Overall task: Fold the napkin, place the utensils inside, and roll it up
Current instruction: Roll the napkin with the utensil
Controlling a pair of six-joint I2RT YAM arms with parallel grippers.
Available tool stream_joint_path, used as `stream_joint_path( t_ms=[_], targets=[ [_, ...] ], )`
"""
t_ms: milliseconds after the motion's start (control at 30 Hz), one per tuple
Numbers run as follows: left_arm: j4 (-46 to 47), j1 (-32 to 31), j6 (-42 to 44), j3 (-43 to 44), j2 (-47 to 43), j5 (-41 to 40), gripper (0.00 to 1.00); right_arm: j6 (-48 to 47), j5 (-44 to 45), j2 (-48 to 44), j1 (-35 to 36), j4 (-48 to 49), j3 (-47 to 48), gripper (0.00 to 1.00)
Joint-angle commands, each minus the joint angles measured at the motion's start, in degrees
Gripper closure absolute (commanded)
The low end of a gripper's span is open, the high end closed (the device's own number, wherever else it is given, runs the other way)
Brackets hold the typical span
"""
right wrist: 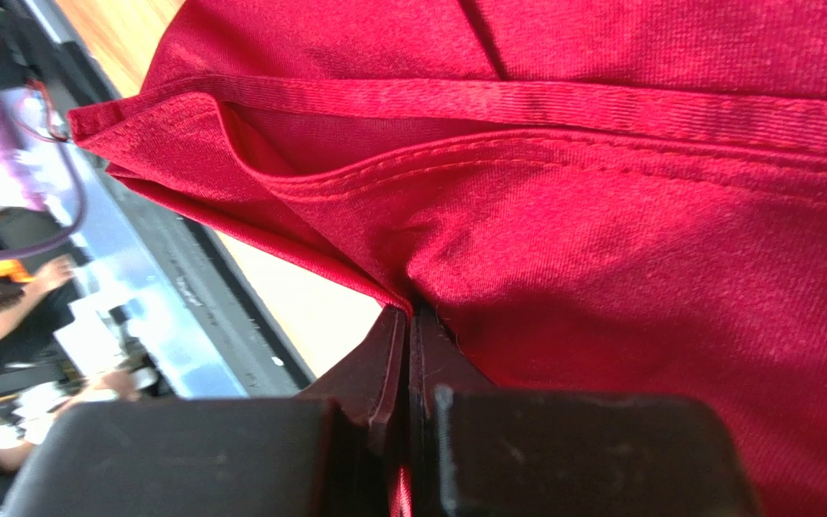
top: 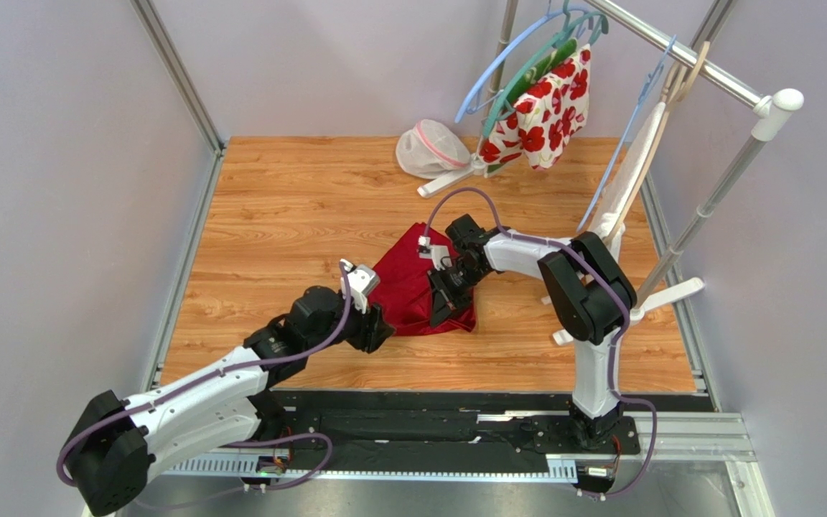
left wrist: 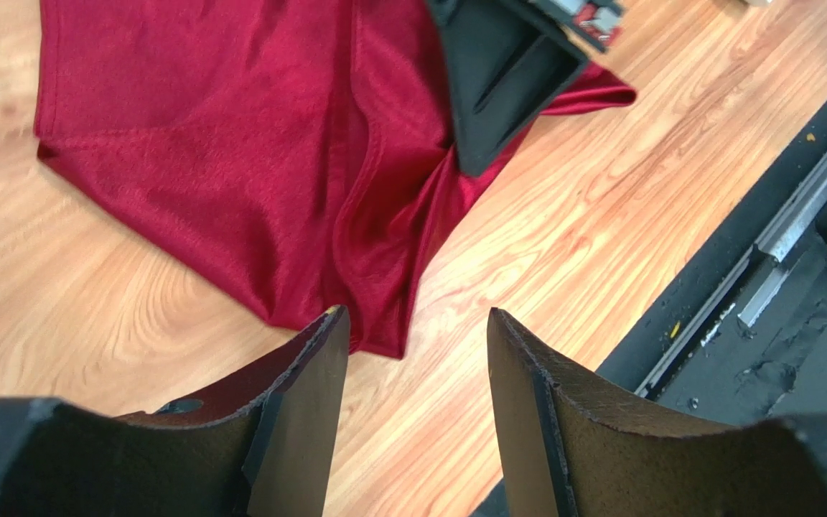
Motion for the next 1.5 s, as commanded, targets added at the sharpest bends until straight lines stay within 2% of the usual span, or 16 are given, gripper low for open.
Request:
stream_joint_path(
  t_ms=[0,233,433,700,1000,1100,1333,1467],
  targets=[
    [9.3,-2.2,3.6,-1.4,0.9,-5.1,0.41,2.1,-1.5,3.1,-1.3,-1.1,2.1,1.0],
    [15.5,-4.8,7.1,-1.8,6.6,-6.6,0.4,1.8,-2.7,5.1,-2.6,-2.2,2.8,1.0],
    [16.1,-6.8,8.6,0.0,12.5,-6.0,0.4,2.2,-3.9,5.8,-3.4,-2.2,3.6,1.0],
    [12.1,-9.6,8.6,3.7,19.3,-10.1,0.4,2.3,-4.8,6.5,-3.8,-2.3,3.9,1.0],
    [7.1,-10.8,8.3,5.8,21.7,-16.0,0.42,2.3,-5.6,7.3,-4.5,-2.4,4.3,1.0],
    [6.0,-10.7,7.9,6.6,23.4,-16.8,0.48,2.2,-6.1,7.6,-4.5,-2.3,4.4,1.0],
    [4.7,-10.7,5.4,7.7,26.4,-19.0,0.78,2.0,-7.4,7.4,-4.9,-2.3,4.3,1.0],
    [4.7,-10.5,4.5,7.7,26.7,-15.4,0.91,2.1,-9.2,6.0,-4.8,-2.4,4.5,1.0]
  ],
)
